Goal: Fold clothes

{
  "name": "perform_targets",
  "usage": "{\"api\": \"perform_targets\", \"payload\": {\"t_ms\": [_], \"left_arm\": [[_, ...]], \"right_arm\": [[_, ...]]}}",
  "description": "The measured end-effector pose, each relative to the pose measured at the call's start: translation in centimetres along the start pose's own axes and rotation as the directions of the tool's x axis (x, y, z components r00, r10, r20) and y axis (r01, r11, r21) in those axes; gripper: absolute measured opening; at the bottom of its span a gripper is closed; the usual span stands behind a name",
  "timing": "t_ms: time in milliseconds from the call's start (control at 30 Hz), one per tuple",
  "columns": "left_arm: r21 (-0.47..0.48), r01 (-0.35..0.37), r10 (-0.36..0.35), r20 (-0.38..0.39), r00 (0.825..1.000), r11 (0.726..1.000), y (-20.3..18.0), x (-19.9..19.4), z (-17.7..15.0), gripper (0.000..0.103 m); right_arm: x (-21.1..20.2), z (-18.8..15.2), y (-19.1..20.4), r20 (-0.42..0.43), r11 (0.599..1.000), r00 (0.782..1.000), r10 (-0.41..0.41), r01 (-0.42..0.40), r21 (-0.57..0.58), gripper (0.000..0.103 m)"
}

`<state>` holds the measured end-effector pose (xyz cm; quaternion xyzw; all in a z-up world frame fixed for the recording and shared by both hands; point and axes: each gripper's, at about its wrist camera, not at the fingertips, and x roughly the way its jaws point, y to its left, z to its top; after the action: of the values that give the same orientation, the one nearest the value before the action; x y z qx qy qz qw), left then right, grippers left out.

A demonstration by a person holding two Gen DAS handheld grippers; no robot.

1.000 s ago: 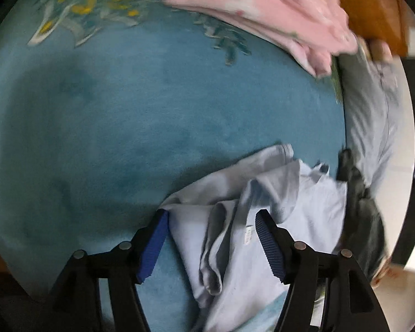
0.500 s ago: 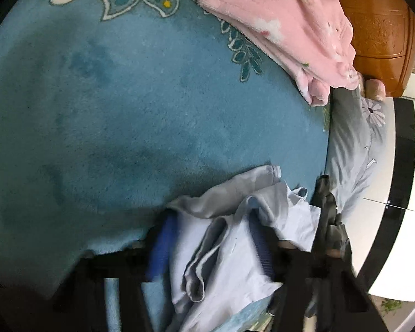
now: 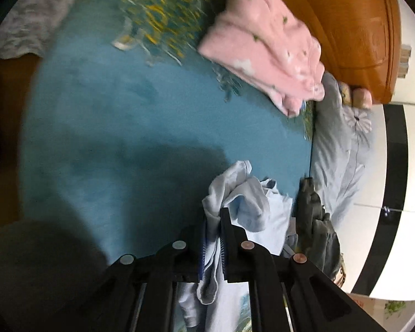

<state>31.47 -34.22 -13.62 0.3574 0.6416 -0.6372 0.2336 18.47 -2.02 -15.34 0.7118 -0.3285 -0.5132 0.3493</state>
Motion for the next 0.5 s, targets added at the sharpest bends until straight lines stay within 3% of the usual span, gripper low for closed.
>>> {"api": "perform_targets", "payload": {"t_ms": [100, 267, 367, 500], "left_arm": [[0.029, -0.008, 0.008, 0.015, 1.000, 1.000, -1.0, -1.2, -0.1, 0.009], [0.092, -0.012, 0.014, -0.016, 1.000, 0.996, -5.3, 0.6, -1.0, 0.009], [0.104, 0.001, 0.004, -0.047, 0.999, 0.995, -7.6, 1.7, -1.5, 0.009], [0.153, -0.007, 0.017, -0.061, 0.998, 0.988, -11.4, 3.0, -2.3, 0.009]], "right_arm": [[-0.2, -1.4, -1.0, -0.016, 0.998, 0.998, 0.056, -0.056, 0.043, 0.003], [-3.3, 0.5, -3.3, 0.114, 0.979, 0.982, 0.152, -0.165, 0.117, 0.002], [-6.0, 1.9, -3.7, 0.189, 0.979, 0.970, 0.154, -0.175, 0.102, 0.002], [-6.1, 2.8, -4.5, 0.154, 0.974, 0.973, 0.171, -0.191, 0.124, 0.006]]}}
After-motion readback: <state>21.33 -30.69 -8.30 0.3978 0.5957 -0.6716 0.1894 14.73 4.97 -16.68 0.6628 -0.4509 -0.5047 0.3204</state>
